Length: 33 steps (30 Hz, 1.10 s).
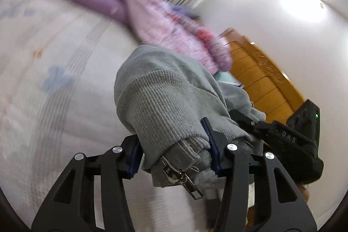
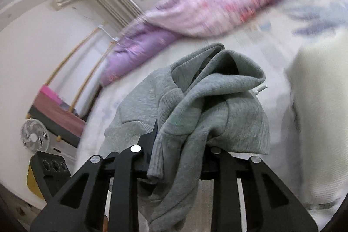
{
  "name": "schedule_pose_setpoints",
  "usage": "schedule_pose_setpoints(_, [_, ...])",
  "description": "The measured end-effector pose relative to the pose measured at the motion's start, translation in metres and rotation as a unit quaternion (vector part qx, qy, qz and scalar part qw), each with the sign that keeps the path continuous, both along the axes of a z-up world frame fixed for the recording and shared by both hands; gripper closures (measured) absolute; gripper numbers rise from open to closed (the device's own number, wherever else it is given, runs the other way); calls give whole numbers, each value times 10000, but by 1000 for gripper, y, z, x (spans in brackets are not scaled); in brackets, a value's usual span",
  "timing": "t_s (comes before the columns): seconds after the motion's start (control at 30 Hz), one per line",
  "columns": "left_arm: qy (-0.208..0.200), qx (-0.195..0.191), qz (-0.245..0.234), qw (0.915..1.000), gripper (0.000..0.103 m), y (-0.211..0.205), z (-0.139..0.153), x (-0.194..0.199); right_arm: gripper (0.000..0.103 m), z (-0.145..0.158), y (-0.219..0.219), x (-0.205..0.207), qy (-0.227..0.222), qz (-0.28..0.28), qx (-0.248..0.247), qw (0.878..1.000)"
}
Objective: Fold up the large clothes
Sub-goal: 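Lift the folded hoodie with both tools and carry it toward the white clothes stack, then lay the folded hoodie on the white clothes stack and open both tools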
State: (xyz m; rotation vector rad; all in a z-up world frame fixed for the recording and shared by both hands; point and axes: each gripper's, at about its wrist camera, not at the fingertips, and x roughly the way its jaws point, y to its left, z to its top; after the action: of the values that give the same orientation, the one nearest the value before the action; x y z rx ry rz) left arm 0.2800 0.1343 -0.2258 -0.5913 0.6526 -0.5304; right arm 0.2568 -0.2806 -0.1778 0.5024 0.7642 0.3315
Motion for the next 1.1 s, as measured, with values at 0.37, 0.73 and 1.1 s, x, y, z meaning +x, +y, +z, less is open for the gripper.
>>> schedule_pose_setpoints(0.37, [-1327,-157,-701,9885,54,-154,82,-37,79,110,-136,-70,-1430,-222,-148,9894])
schedule_pose_setpoints(0.73, [-819,1061,-1631,9775,51,-299,-15,-66,78,-13,-281,-89,66,-1426,186,9896])
schedule_pose_setpoints(1.1, [-986,1188,-1795,9716,32,-259,-1,-71,45,-16,-284,-109,718,-1898,-708,9766])
